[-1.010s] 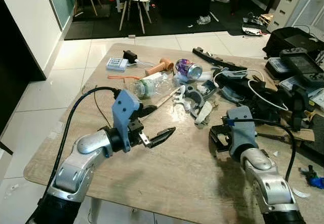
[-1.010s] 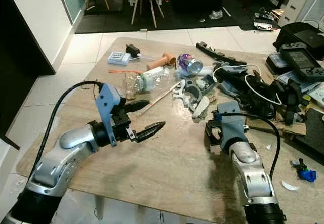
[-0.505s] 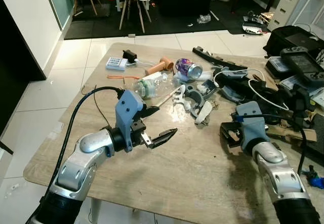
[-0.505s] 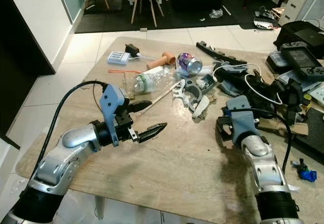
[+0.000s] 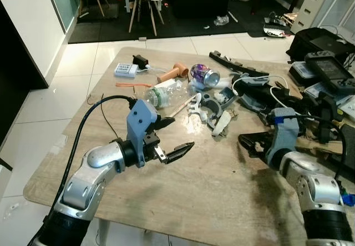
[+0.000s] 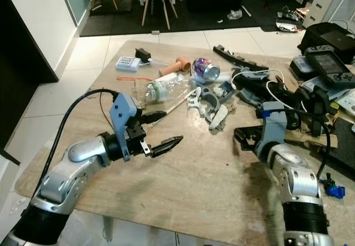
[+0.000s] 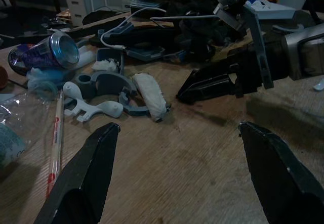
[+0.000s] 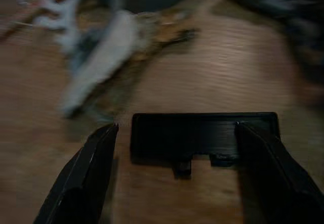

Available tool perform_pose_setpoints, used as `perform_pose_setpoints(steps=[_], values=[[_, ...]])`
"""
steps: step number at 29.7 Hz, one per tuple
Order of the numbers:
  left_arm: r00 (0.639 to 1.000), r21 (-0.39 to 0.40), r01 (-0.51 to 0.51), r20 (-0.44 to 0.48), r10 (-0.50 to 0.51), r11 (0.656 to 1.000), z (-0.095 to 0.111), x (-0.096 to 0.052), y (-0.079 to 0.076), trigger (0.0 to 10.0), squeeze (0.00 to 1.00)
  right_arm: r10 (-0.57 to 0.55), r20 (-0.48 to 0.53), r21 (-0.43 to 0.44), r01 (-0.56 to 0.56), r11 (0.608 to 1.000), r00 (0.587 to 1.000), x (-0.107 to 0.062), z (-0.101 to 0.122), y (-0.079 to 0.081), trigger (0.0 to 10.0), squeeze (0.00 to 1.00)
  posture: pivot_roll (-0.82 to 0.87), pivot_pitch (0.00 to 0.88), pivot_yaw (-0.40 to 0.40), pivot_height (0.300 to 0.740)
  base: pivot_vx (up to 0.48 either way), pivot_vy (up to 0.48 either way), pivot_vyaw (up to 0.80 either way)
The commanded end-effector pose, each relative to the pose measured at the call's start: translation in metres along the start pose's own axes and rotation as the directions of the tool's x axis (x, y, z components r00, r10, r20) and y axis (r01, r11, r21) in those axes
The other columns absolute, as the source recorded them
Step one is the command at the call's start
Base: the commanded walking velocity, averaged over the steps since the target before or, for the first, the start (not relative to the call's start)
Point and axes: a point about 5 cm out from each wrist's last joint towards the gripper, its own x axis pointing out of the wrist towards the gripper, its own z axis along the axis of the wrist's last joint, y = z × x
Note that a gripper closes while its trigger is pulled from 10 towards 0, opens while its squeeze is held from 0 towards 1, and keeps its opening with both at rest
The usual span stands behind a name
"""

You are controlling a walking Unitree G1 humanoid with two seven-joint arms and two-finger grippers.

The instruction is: Picking trash to rubbish bin

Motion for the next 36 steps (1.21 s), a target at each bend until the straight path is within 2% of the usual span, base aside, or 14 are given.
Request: perform_pose_setpoints(steps=[1,7,10,11,12,20,26,28,32,33,34,36], values=[[0.999,0.019,0.012,-0.032,-0.011,1.000,-0.003,-0.003,0.001,10.0,0.00,0.085,-0.116,0.083,-0.076,0.994,0.990,0.000,-0.028,0.016,10.0,0.00,-0.02,0.152,0.040,0.740,0.000,0.000,0.00],[0.999,0.024,0.016,-0.038,-0.015,1.000,-0.004,-0.003,0.001,10.0,0.00,0.221,-0.138,0.132,-0.204,0.970,0.965,-0.002,-0.031,0.043,10.0,0.00,-0.02,0.151,0.042,0.740,0.000,0.000,0.00],[0.999,0.027,0.016,-0.039,-0.015,0.999,-0.003,-0.003,0.002,10.0,0.00,0.305,-0.177,0.127,-0.286,0.950,0.936,-0.005,-0.036,0.060,10.0,0.00,-0.02,0.149,0.039,0.740,0.000,0.000,0.00],[0.999,0.027,0.016,-0.039,-0.015,0.999,-0.003,-0.003,0.002,10.0,0.00,0.305,-0.177,0.127,-0.286,0.950,0.936,-0.005,-0.036,0.060,10.0,0.00,-0.02,0.149,0.039,0.740,0.000,0.000,0.00],[0.999,0.029,0.017,-0.039,-0.015,0.999,-0.003,-0.003,0.002,10.0,0.00,0.343,-0.188,0.122,-0.324,0.938,0.920,-0.007,-0.036,0.069,10.0,0.00,-0.02,0.149,0.039,0.740,0.000,0.000,0.00],[0.999,0.031,0.022,-0.044,-0.020,0.999,-0.004,-0.004,0.002,10.0,0.00,0.434,-0.162,0.131,-0.417,0.900,0.886,-0.015,-0.020,0.086,10.0,0.00,-0.02,0.150,0.039,0.740,0.000,0.000,0.00],[0.999,0.033,0.021,-0.043,-0.019,0.999,-0.003,-0.004,0.002,10.0,0.00,0.465,-0.129,0.112,-0.453,0.884,0.876,-0.020,-0.006,0.090,10.0,0.00,-0.02,0.149,0.038,0.740,0.000,0.000,0.00],[0.999,0.033,0.016,-0.040,-0.014,0.999,-0.003,-0.004,0.004,10.0,0.00,0.485,-0.087,0.101,-0.477,0.873,0.870,-0.023,0.011,0.090,10.0,0.00,-0.02,0.147,0.039,0.740,0.000,0.000,0.00],[0.999,0.034,0.014,-0.039,-0.013,0.999,-0.003,-0.004,0.004,10.0,0.00,0.494,-0.057,0.080,-0.489,0.869,0.868,-0.027,0.025,0.090,10.0,0.00,-0.02,0.145,0.039,0.740,0.000,0.000,0.00],[0.999,0.035,0.014,-0.039,-0.012,0.999,-0.003,-0.004,0.004,10.0,0.00,0.488,-0.046,0.060,-0.485,0.872,0.871,-0.028,0.030,0.088,10.0,0.00,-0.02,0.142,0.038,0.740,0.000,0.000,0.00],[1.000,0.039,0.000,-0.032,0.001,0.999,-0.002,-0.004,0.005,10.0,0.00,0.449,-0.025,0.002,-0.449,0.893,0.893,-0.028,0.039,0.083,10.0,0.00,-0.02,0.139,0.038,0.740,0.000,0.000,0.00],[1.000,0.037,-0.004,-0.027,0.005,0.999,-0.002,-0.004,0.006,10.0,0.00,0.421,-0.005,-0.028,-0.421,0.906,0.907,-0.027,0.043,0.079,10.0,0.00,-0.02,0.137,0.038,0.740,0.000,0.000,0.00]])
